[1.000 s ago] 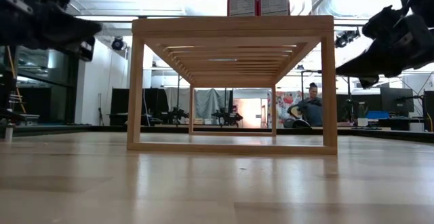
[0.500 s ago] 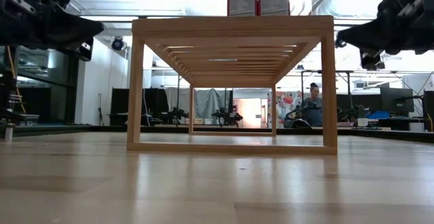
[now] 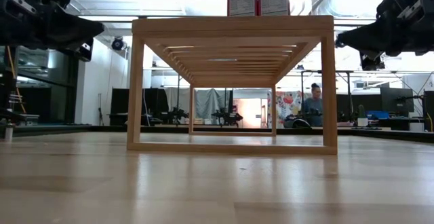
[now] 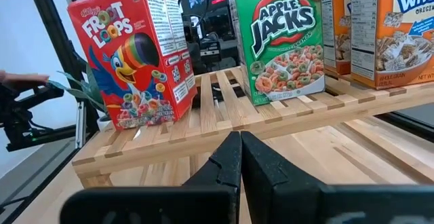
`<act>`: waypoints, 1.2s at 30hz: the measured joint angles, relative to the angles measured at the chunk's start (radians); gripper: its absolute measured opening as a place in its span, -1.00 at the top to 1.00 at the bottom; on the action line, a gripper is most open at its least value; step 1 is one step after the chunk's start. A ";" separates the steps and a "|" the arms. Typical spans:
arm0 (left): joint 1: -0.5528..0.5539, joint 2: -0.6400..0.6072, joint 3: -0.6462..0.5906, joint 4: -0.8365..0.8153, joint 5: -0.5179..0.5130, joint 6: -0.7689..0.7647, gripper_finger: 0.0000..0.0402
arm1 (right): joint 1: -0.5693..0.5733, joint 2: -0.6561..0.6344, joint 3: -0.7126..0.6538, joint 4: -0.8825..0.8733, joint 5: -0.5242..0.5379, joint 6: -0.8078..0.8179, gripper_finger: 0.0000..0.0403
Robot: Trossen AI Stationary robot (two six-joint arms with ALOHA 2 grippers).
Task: Stack cereal on shelf
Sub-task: Return to Home Position
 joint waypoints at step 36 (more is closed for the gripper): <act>0.000 0.016 -0.001 0.000 0.000 0.000 1.00 | 0.000 0.007 0.000 0.000 0.002 0.000 1.00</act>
